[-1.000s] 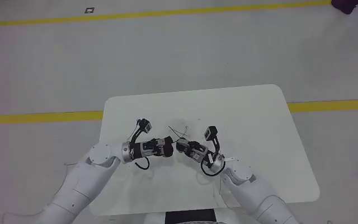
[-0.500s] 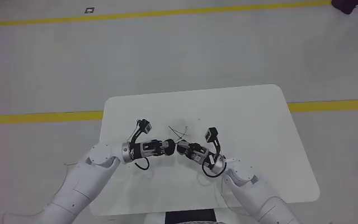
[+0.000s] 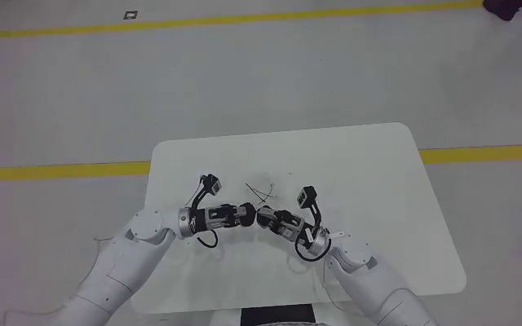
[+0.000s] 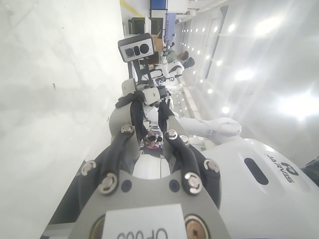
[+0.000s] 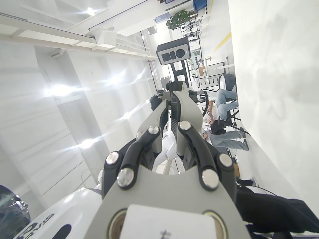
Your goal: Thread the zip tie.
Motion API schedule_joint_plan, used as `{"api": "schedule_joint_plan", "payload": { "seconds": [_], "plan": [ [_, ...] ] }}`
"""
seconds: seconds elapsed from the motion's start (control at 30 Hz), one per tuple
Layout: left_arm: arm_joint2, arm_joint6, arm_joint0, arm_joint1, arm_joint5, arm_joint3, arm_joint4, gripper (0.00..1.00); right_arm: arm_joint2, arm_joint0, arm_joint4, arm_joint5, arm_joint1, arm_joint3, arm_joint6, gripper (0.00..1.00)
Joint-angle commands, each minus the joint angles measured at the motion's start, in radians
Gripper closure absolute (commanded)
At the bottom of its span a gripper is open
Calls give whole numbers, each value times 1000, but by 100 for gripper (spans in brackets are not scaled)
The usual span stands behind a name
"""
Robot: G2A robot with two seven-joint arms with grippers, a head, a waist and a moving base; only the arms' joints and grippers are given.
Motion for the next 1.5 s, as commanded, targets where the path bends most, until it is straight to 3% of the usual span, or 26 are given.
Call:
{"api": "schedule_joint_plan", "payload": {
  "seconds": [0.0,0.13,0.27,0.47,0.53,0.73,0.83,0.93,1.2,1.3,1.47],
  "plan": [
    [1,0,0,0,0,0,1,84,0,-1,0,0,0,-2,0,100],
    [1,1,-1,0,2,0,4,88,-1,-3,-1,-1,0,-7,0,100],
    [3,4,-1,0,3,-1,4,100,-1,-4,-2,1,1,-9,0,100],
    [4,6,-1,0,5,1,9,100,1,-9,-3,2,1,-13,-4,100],
    [3,4,-1,0,4,3,9,100,4,-11,-4,2,2,-15,-9,0],
    [-18,-28,4,8,-2,18,5,100,38,-25,16,-6,11,-20,36,0],
    [-26,-77,3,13,-4,24,5,100,57,-23,43,6,18,-12,113,0],
    [-28,-145,-11,16,14,40,0,100,66,-18,43,31,21,-2,125,0],
    [-28,-145,-11,16,14,40,0,100,66,-18,43,31,21,-2,125,0],
    [-28,-138,-12,19,21,46,28,100,60,-7,83,33,21,7,193,0],
    [-49,-261,-18,30,8,79,2,100,48,59,95,46,22,79,341,0]
  ]
}}
